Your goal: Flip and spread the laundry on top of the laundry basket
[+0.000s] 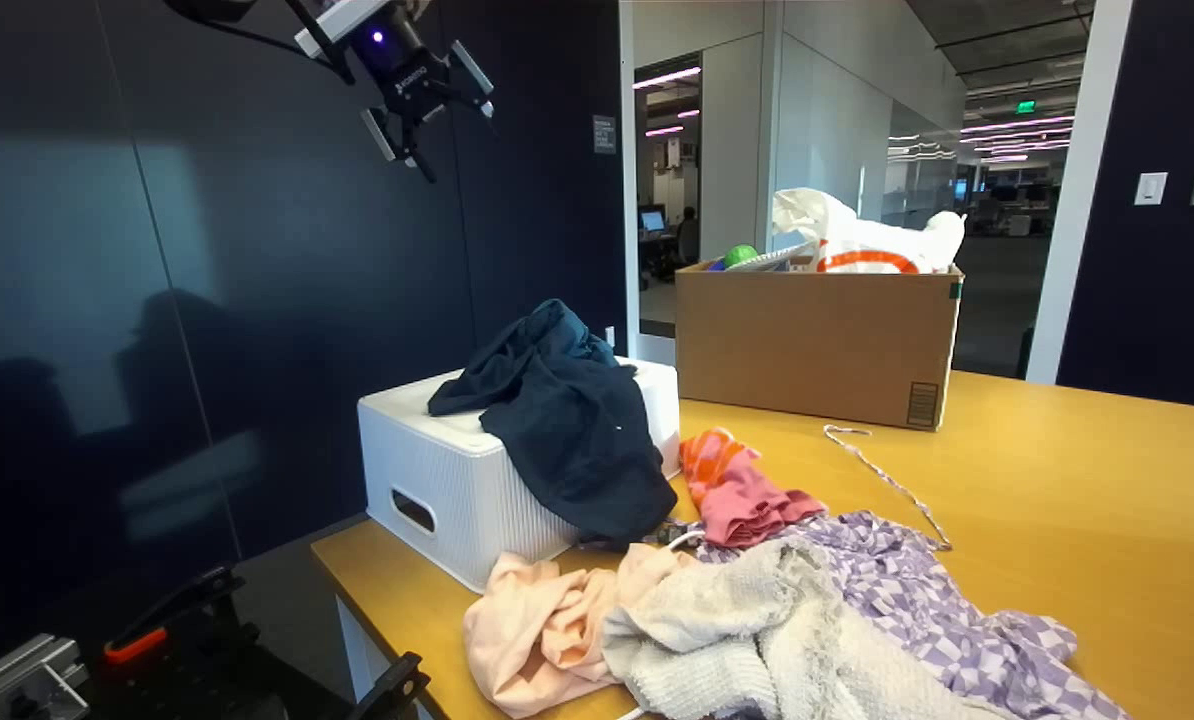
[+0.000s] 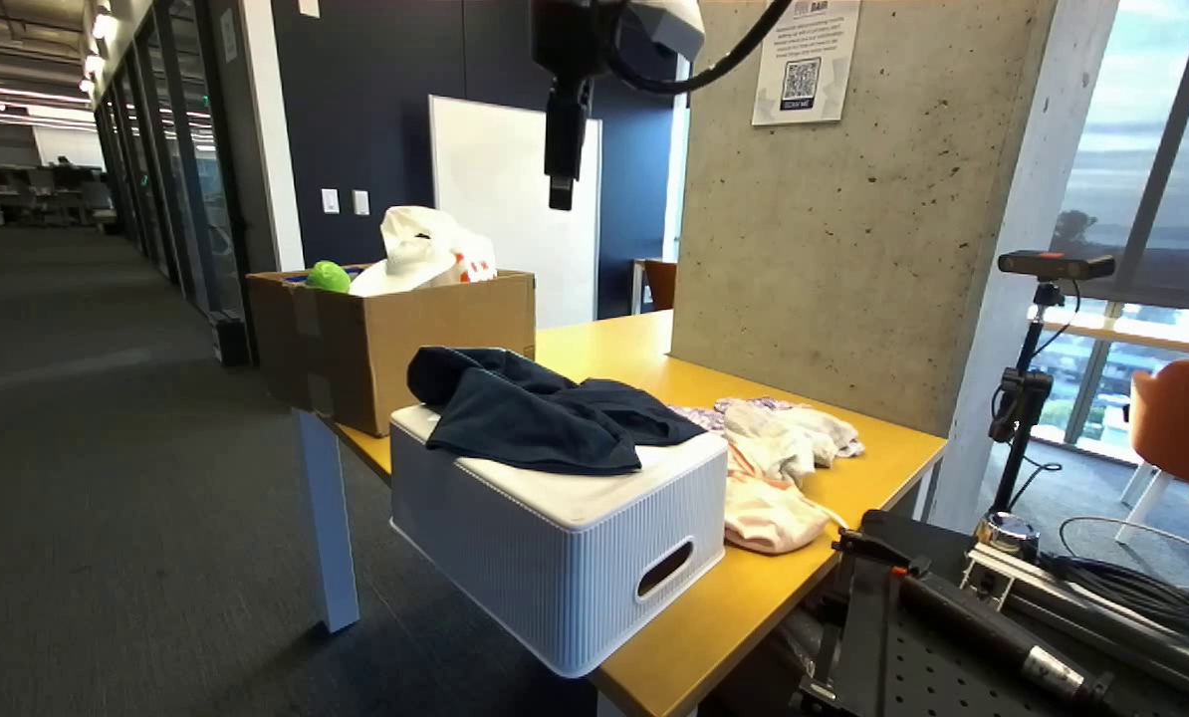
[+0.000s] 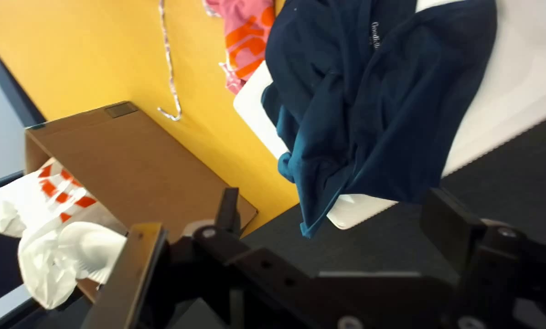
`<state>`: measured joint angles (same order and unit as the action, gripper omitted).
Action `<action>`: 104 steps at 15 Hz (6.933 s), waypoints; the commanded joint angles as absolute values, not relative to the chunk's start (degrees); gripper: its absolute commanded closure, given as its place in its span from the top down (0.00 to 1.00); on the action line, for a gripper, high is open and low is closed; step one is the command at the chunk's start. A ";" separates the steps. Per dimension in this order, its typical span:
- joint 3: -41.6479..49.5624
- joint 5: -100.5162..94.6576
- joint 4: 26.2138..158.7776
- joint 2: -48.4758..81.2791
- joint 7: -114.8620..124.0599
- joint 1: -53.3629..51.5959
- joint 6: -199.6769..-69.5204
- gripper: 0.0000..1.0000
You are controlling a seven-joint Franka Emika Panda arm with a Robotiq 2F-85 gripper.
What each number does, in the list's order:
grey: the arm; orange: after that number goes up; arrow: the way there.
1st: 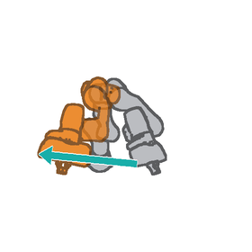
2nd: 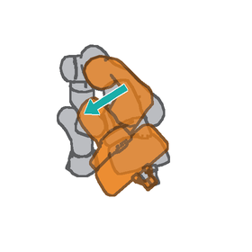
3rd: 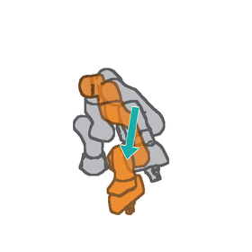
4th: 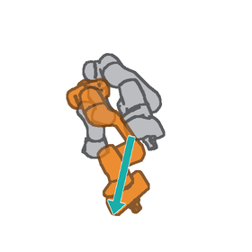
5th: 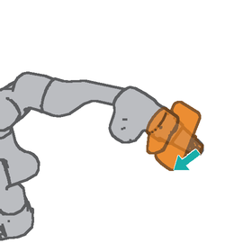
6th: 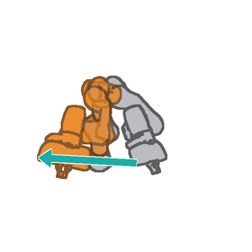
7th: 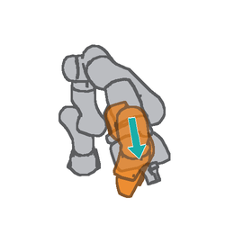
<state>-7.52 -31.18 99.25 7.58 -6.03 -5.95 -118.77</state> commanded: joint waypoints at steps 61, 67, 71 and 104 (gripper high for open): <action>-8.28 22.77 121.25 17.67 -35.20 8.33 -145.81 0.58; -8.18 22.64 121.12 18.52 -35.01 8.34 -145.66 0.98; -8.29 22.67 121.19 18.66 -34.94 8.29 -145.57 0.99; -1.49 10.27 126.00 5.27 -25.71 6.33 -143.67 0.01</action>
<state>-3.89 14.87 124.77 9.36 -29.69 6.84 -145.64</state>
